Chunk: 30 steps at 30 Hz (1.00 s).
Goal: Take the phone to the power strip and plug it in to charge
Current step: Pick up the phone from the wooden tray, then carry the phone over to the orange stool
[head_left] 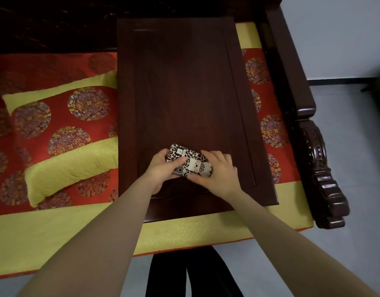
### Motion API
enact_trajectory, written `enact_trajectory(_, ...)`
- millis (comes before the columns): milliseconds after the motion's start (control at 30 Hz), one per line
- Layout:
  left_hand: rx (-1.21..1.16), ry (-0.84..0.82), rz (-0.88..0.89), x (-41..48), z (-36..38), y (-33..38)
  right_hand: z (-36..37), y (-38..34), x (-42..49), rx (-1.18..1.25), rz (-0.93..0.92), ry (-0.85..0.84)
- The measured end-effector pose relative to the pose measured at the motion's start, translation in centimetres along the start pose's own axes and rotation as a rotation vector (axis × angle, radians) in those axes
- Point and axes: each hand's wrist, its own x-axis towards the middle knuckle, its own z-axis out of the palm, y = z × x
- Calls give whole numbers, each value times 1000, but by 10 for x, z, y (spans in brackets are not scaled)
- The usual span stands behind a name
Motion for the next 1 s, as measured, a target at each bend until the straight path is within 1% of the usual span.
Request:
enact_trajectory(33, -13, -8, 4, -1, -2, 0, 2, -1, -2, -103, -44, -20)
enact_trajectory(100, -35, -23, 12, -5, -7, -1, 4, -2, -3, -203, -115, -5)
enact_trajectory(233, -103, -44, 3, -17, -21, 0, -5, -13, -3, -271, -255, 24)
enact_trajectory(367, -216, -30, 48, -39, -38, 7, -25, -41, -1, -359, -411, 40)
enact_trajectory(500, -348, 25, 98, -70, -58, 11, -43, -80, 4, -408, -599, -32)
enact_trajectory(600, -454, 108, 127, -99, -85, 5, -39, -120, 8, -387, -749, -144)
enact_trajectory(733, -558, 281, 152, -150, -131, -21, -10, -181, -4, -419, -932, -273)
enact_trajectory(900, -692, 451, 152, -224, -196, -68, 45, -260, -47, -451, -1110, -429)
enact_trajectory(1000, -792, 570, 162, -270, -235, -100, 80, -311, -83, -481, -1231, -479)
